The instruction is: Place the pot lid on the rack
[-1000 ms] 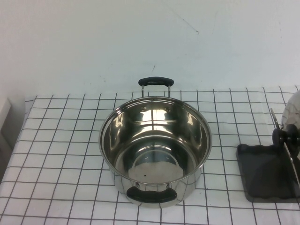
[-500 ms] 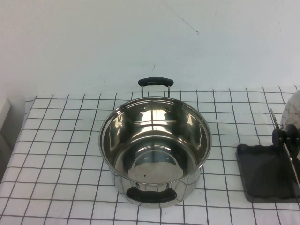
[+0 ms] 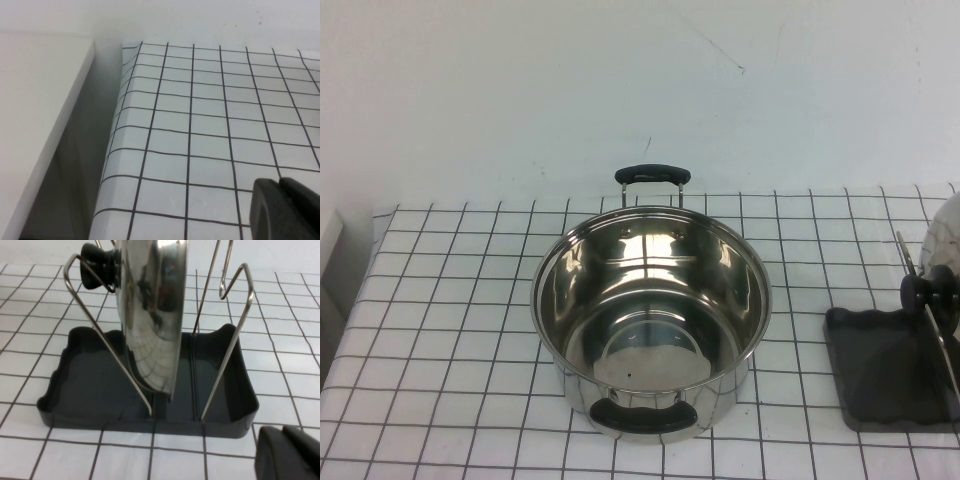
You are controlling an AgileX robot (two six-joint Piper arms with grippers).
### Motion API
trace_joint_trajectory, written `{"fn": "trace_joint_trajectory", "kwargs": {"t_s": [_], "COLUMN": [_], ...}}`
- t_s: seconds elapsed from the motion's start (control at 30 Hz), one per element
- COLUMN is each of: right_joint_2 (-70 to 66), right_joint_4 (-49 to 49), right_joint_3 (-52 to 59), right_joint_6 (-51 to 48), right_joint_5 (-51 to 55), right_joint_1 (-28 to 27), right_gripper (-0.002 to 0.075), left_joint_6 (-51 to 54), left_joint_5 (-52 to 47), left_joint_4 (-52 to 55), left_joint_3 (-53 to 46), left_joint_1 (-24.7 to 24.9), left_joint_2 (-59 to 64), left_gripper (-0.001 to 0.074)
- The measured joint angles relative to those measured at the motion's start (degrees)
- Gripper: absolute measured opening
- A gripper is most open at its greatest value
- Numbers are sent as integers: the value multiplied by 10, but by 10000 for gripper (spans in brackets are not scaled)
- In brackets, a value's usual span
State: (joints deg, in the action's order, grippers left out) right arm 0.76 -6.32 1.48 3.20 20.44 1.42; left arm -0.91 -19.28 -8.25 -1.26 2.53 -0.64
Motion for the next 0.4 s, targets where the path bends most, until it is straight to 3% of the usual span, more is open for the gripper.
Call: {"fn": "trace_joint_trajectory", "kwargs": {"t_s": [0.4], "right_joint_2": [0], "right_joint_4": [0], "right_joint_3": [0], "right_joint_6": [0], "right_joint_5": [0], "right_joint_1": [0], "right_gripper": [-3], "left_joint_6": [9], "left_joint_5": [0], "left_joint_4": [-19], "left_joint_3": [0], "left_joint_1": [0], "left_joint_2": [0], "left_gripper": [-2]}}
